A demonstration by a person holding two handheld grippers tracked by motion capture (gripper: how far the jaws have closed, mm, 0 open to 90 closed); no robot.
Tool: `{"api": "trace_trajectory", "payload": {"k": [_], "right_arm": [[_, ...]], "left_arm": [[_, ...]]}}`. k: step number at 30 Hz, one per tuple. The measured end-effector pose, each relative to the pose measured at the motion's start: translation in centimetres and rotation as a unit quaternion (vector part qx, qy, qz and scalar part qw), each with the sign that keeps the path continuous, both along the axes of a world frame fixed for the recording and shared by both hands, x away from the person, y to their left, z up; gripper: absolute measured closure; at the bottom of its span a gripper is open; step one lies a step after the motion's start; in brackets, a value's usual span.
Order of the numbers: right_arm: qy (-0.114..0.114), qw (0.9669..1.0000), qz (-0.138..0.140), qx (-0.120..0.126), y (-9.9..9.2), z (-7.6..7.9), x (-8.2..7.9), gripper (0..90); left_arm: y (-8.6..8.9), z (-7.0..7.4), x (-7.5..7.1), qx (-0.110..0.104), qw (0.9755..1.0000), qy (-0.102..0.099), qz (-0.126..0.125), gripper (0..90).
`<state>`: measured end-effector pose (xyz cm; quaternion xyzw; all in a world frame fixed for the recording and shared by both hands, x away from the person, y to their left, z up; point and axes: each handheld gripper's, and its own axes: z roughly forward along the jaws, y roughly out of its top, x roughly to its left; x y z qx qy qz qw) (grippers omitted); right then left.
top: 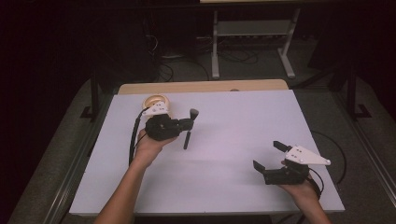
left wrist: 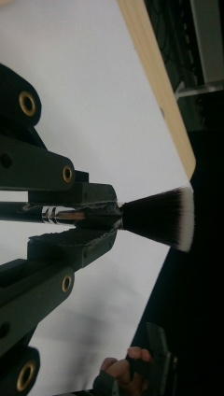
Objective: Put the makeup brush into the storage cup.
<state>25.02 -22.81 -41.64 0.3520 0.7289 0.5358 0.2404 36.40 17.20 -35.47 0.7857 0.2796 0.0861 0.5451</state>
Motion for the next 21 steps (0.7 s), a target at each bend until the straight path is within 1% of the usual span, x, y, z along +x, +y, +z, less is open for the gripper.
{"api": "trace_trajectory", "payload": {"k": [1, 3, 4, 5, 8, 9, 13, 21], "right_arm": [[-0.001, 1.0000, -0.001, 0.001, -0.1, 0.0, 0.0, 0.0], [0.003, 1.0000, -0.003, 0.003, -0.1, 0.0, 0.0, 0.0], [0.005, 1.0000, -0.003, 0.003, -0.1, 0.0, 0.0, 0.0], [0.001, 1.0000, -0.002, 0.001, -0.1, 0.0, 0.1, 0.0], [0.001, 1.0000, -0.001, 0.000, -0.1, -0.1, 0.1, 0.0], [0.001, 1.0000, -0.001, 0.000, -0.1, -0.1, 0.1, 0.0], [0.001, 1.0000, -0.002, 0.001, -0.1, -0.1, 0.0, 0.0], [0.000, 1.0000, 0.000, -0.002, 0.0, -0.1, 0.1, 0.0]], "left_arm": [[0.2, 0.1, 0.0, -0.005, 1.0000, -0.002, 0.004, 77.4], [0.4, 0.2, 0.0, -0.001, 1.0000, -0.004, 0.004, 77.4], [0.5, 0.3, 0.0, -0.007, 0.9999, -0.006, 0.009, 77.4], [0.8, 0.4, 0.1, -0.010, 0.9998, -0.010, 0.011, 77.4], [1.1, 0.5, 0.1, -0.009, 0.9998, -0.013, 0.015, 77.4], [1.5, 0.7, 0.1, -0.012, 0.9996, -0.016, 0.019, 77.4], [1.9, 0.8, 0.2, -0.017, 0.9993, -0.021, 0.026, 77.4], [3.0, 1.3, 0.3, -0.021, 0.9985, -0.029, 0.042, 77.4]]}}
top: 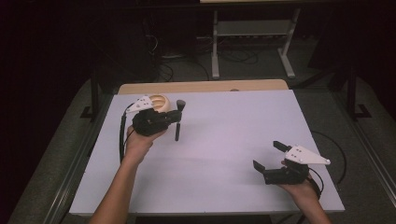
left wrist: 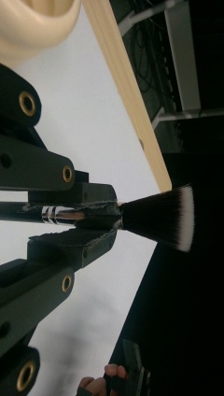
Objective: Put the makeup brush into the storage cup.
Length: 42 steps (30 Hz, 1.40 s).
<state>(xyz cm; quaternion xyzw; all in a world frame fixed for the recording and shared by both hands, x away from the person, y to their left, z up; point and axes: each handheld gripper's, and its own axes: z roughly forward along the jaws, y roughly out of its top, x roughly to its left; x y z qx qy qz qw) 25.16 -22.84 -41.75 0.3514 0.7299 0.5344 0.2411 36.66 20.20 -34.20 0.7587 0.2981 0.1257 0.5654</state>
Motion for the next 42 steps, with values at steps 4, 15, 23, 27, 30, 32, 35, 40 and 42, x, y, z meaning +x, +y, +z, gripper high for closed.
{"api": "trace_trajectory", "payload": {"k": [4, 15, 23, 27, 30, 32, 35, 40, 42], "right_arm": [[0.001, 1.0000, -0.001, 0.000, 0.0, 0.0, 0.0, 0.0], [0.007, 1.0000, -0.001, 0.002, 0.1, -0.1, 0.0, 0.0], [0.002, 1.0000, 0.001, 0.000, 0.1, 0.0, 0.0, 0.0], [0.004, 1.0000, 0.002, 0.000, 0.1, 0.0, -0.1, 0.0], [0.000, 1.0000, 0.002, 0.000, 0.1, 0.0, 0.0, 0.0], [0.000, 1.0000, 0.002, 0.000, 0.1, 0.0, 0.0, 0.0], [0.005, 1.0000, 0.002, 0.000, 0.1, 0.0, 0.0, 0.0], [0.002, 1.0000, 0.003, -0.001, 0.3, 0.0, -0.2, 0.0], [0.004, 1.0000, 0.003, 0.001, 0.3, 0.0, -0.2, 0.0]], "left_arm": [[0.4, 0.2, 0.0, -0.003, 1.0000, -0.004, 0.006, 77.4], [2.2, 0.5, 0.2, -0.007, 0.9991, -0.010, 0.040, 77.4], [3.7, 0.3, 0.6, -0.005, 0.9978, -0.011, 0.064, 77.4], [4.4, 0.2, 0.7, -0.008, 0.9971, -0.013, 0.075, 77.4], [4.8, 0.2, 0.8, -0.008, 0.9966, -0.015, 0.080, 77.4], [5.1, 0.2, 0.9, -0.010, 0.9963, -0.014, 0.084, 77.4], [5.5, 0.1, 0.9, -0.004, 0.9956, -0.018, 0.091, 77.4], [6.3, 0.1, 1.0, -0.010, 0.9941, -0.020, 0.106, 77.4], [6.5, 0.0, 1.1, -0.010, 0.9935, -0.020, 0.111, 77.4]]}}
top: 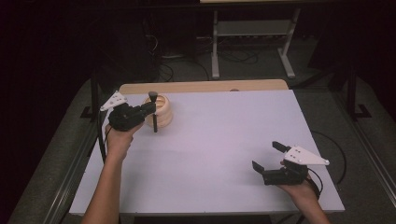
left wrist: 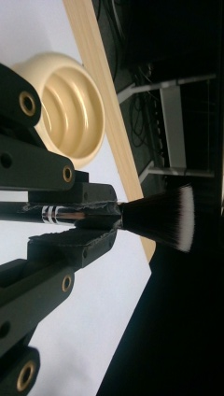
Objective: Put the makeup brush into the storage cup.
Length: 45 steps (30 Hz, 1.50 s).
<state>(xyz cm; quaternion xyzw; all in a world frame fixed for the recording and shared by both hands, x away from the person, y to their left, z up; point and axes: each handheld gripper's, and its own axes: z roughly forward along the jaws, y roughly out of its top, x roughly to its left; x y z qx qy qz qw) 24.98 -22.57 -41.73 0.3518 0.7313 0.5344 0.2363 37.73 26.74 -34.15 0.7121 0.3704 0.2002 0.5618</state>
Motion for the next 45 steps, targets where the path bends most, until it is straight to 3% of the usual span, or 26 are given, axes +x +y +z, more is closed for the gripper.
{"api": "trace_trajectory", "payload": {"k": [8, 16, 45], "right_arm": [[-0.002, 1.0000, 0.003, -0.001, 0.1, 0.0, 0.0, 0.0], [-0.002, 1.0000, 0.004, 0.003, 0.1, 0.1, -0.1, 0.0], [-0.005, 1.0000, 0.004, 0.002, -0.1, 0.2, -0.1, 0.0]], "left_arm": [[0.9, -0.1, 0.3, 0.009, 0.9997, -0.006, 0.024, 77.4], [0.7, 0.1, 1.0, 0.019, 0.9990, -0.017, 0.037, 77.4], [1.3, 2.5, 3.3, 0.005, 0.9980, -0.032, 0.054, 77.4]]}}
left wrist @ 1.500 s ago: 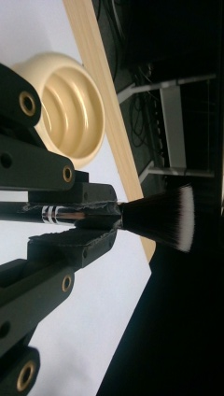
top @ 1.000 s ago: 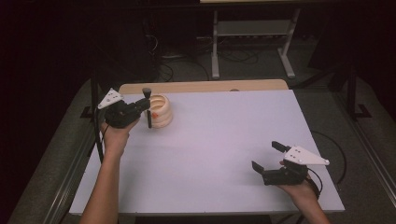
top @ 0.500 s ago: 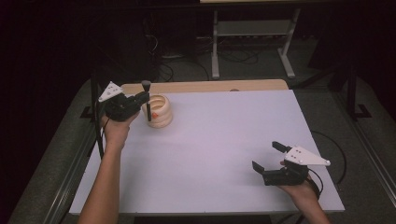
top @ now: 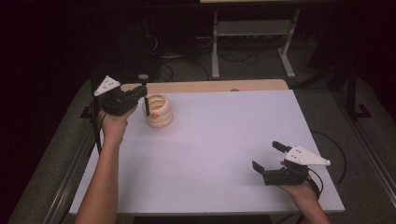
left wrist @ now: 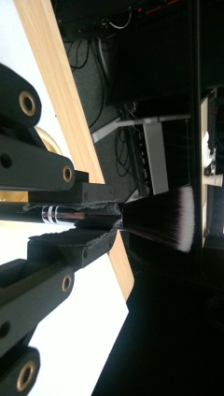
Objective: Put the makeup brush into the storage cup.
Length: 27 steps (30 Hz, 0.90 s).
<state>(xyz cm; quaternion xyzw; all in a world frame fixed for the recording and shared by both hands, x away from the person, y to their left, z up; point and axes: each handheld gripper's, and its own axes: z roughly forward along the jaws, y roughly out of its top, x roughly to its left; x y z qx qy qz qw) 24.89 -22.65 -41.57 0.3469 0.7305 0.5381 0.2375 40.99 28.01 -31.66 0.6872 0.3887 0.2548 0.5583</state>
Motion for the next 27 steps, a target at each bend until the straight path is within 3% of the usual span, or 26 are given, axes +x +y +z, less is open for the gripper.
{"api": "trace_trajectory", "payload": {"k": [15, 27], "right_arm": [[0.002, 1.0000, -0.001, 0.000, 0.0, 0.0, 0.0, 0.0], [0.001, 1.0000, -0.001, 0.001, 0.0, 0.0, 0.0, 0.0]], "left_arm": [[0.5, 0.9, 1.3, -0.012, 0.9999, -0.011, 0.002, 77.4], [0.2, 0.1, 2.5, -0.020, 0.9996, -0.020, -0.004, 77.4]]}}
